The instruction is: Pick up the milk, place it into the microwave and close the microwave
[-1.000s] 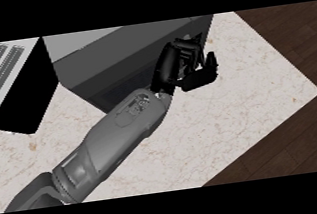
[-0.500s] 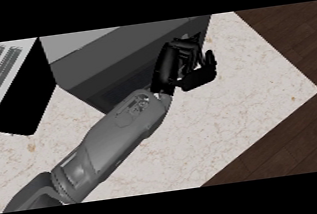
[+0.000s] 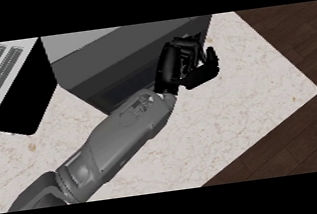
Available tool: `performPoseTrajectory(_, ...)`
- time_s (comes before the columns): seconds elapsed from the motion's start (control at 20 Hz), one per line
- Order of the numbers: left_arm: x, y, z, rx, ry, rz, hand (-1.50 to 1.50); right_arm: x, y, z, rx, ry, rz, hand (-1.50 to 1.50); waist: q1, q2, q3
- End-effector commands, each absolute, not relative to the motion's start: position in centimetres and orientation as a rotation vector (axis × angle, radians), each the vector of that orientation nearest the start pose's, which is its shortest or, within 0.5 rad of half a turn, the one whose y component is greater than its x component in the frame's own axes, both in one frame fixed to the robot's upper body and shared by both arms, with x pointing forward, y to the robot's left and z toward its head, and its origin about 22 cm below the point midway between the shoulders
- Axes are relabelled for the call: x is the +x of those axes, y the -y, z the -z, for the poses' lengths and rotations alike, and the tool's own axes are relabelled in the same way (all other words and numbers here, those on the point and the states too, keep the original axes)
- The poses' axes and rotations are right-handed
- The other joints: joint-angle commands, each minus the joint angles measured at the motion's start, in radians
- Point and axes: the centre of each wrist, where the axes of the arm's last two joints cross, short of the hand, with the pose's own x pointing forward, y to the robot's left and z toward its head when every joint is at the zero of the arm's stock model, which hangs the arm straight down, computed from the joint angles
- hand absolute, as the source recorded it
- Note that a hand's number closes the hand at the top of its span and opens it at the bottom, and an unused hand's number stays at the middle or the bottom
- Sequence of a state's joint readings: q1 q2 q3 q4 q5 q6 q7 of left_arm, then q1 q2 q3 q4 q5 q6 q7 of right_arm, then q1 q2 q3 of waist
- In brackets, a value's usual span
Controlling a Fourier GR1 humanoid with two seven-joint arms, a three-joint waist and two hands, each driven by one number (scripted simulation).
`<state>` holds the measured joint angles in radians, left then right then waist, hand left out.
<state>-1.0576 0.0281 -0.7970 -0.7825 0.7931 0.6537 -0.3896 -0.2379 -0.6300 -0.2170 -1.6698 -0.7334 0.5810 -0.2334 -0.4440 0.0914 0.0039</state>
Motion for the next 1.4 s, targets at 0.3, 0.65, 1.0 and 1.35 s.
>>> performPoseTrajectory(0.3, 38.5, -1.3, -6.8, 0.012, 1.75, 0.104, 1.5, 27.1, 38.6, -19.1, 0.484, 2.229, -0.397, -1.5, 0.069, 0.013, -0.003)
performPoseTrajectory(0.65, 39.5, -3.9, -6.0, 0.032, 1.725, 0.175, 1.5, 26.3, 39.7, -20.0, 0.444, 2.255, -0.372, -1.5, 0.114, 0.015, -0.003)
performPoseTrajectory(1.0, 39.8, -5.0, -5.3, 0.034, 1.727, 0.192, -1.5, 25.5, 40.4, -20.3, 0.401, 2.26, -0.35, -1.5, 0.148, 0.013, -0.006)
performPoseTrajectory(1.35, 39.9, -5.6, -5.1, -0.005, 1.709, 0.189, -1.5, 24.6, 40.7, -20.4, 0.405, 2.251, -0.342, -1.5, 0.171, 0.006, -0.005)
